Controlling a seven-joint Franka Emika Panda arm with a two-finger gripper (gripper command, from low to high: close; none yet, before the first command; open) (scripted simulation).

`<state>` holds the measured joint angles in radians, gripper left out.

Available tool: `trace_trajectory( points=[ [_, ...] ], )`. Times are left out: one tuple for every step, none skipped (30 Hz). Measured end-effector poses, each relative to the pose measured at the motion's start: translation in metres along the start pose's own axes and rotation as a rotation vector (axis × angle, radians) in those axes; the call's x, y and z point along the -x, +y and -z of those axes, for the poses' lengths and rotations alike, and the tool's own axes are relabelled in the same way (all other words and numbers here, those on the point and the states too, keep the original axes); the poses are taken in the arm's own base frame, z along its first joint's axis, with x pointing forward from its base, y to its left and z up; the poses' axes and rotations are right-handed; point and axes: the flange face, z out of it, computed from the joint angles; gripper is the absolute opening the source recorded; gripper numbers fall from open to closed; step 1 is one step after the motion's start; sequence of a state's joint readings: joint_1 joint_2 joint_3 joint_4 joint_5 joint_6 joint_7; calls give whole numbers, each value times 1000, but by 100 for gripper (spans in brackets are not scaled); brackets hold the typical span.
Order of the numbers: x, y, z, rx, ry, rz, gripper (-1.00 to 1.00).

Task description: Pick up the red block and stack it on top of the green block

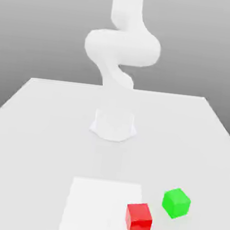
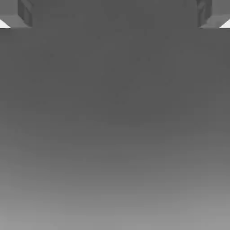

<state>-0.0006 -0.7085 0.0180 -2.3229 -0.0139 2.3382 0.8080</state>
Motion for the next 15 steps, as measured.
trace_trajectory(
  points=[
    [4,-1,-23,26,-21,9,0],
    [9,-2,-44,50,-41,17,0],
    [14,-2,-65,73,-61,25,0],
    [19,-1,-86,96,-81,33,0],
    [26,0,-106,118,-102,42,0],
    [32,2,-126,139,-123,50,0],
    [40,5,-145,160,-144,58,0],
    [48,8,-164,181,-166,66,0],
    [56,12,-182,201,-188,74,0],
    [65,17,-201,221,-210,82,0],
    [74,21,-218,240,-233,90,0],
    [84,27,-235,259,-256,98,0],
    [95,33,-252,278,-280,106,0],
    [105,39,-268,296,-304,114,0],
    [117,46,-283,314,-328,121,0]
  ],
)
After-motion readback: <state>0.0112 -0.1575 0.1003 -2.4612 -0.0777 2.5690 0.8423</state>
